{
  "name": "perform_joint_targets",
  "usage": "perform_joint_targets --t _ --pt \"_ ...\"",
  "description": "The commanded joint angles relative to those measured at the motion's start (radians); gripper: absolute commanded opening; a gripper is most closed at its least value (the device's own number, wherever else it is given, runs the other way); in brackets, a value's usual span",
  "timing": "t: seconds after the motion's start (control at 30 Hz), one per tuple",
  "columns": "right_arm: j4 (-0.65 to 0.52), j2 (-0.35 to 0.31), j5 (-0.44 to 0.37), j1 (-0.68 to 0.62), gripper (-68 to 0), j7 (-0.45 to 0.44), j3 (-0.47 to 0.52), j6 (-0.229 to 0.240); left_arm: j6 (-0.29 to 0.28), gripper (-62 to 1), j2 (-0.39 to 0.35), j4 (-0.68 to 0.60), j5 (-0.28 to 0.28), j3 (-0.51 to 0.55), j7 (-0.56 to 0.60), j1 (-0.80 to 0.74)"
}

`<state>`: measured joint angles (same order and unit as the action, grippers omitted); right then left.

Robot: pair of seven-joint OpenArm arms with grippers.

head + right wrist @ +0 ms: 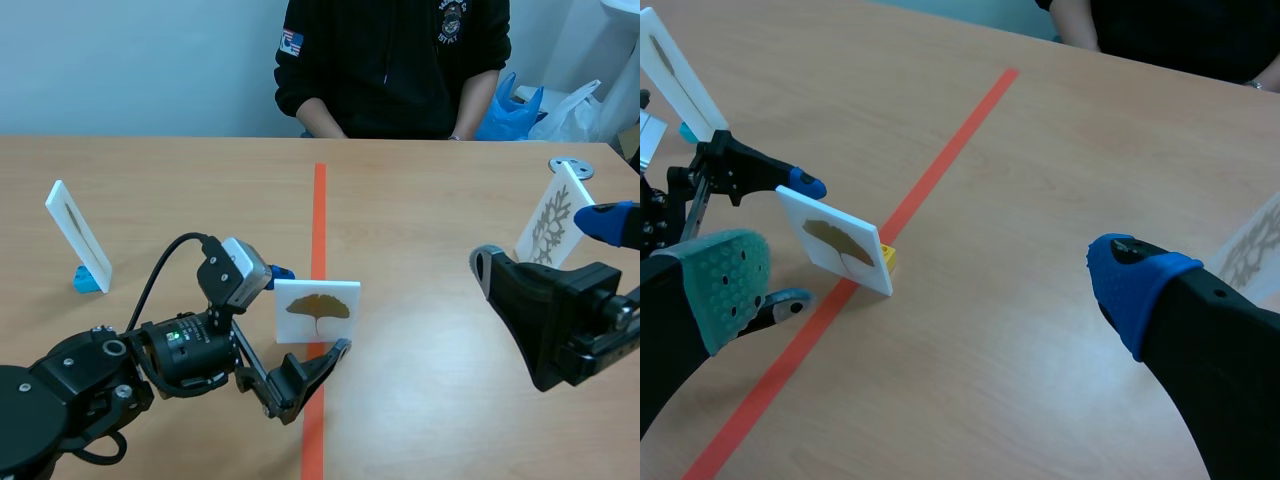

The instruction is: Sort the leaf by its shape. The table is split by an orange tape line. A compound leaf with several leaflets goes to the left side, a simple leaf with one blade goes to the right side. Return to the home posture when a red brick is placed on the table.

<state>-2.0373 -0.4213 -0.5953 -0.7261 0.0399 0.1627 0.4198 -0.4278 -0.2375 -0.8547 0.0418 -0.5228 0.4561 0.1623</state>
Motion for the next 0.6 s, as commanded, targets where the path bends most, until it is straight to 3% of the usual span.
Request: perform_joint_targets --t 0.0,0.37,0.57 --pt "-0.004 -0.005 -0.011 0.011 0.4 -0.011 0.008 0.000 -0.001 1.4 0.010 0.000 -0.010 0.000 0.023 0.023" --pt "-0.004 -0.005 -0.011 0.011 0.4 -0.012 0.008 0.000 0.045 1.4 0.039 0.092 0.020 -0.071 0.045 0.056" --pt "-0.004 -0.005 -0.011 0.011 0.4 -0.012 0.008 0.000 0.101 -0.3 0.055 0.097 0.019 -0.086 0.045 0.056"
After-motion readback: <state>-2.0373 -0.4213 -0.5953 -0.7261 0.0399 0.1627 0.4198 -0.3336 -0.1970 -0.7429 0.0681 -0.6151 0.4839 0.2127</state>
